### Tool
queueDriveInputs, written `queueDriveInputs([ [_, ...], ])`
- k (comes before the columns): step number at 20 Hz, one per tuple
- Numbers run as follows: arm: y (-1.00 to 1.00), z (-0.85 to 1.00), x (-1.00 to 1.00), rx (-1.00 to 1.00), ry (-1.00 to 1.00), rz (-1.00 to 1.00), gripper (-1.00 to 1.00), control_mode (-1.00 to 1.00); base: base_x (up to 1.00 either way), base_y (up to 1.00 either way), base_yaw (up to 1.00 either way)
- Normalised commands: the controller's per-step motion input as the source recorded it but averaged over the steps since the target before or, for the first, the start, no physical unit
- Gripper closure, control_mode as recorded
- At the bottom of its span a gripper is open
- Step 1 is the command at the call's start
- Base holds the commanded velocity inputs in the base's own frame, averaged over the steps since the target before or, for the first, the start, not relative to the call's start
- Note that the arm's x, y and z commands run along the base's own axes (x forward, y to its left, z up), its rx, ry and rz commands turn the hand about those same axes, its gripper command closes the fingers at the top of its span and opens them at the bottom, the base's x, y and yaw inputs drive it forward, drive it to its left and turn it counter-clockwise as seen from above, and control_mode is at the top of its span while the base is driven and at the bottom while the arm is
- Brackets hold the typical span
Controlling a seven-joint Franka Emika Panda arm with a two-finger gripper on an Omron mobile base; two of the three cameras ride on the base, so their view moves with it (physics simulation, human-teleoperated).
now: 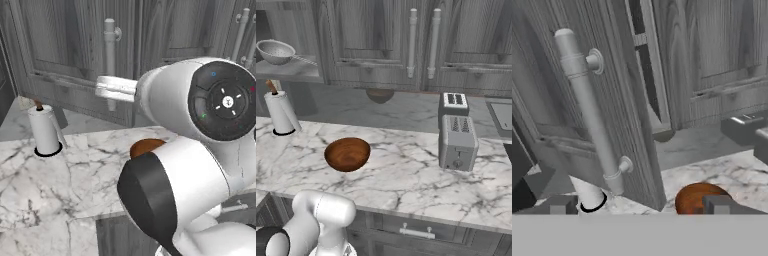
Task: Open the cabinet and setup a tea strainer by placing it in the bowl upright.
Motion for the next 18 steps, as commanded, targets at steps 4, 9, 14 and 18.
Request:
queueDriveInputs([
  [4,-0.76,0.00,-0.01,0.34,0.00,0.26,-1.00,-1.00,0.00,0.00,0.00],
  [9,-0.61,0.00,0.00,0.28,0.00,0.36,-1.00,-1.00,0.00,0.00,0.00],
  [14,-0.28,0.00,0.05,0.11,0.01,0.42,-1.00,-1.00,0.00,0.00,0.00],
  [18,-0.05,0.00,0.29,0.07,0.03,0.28,-1.00,-1.00,0.00,0.00,0.00],
])
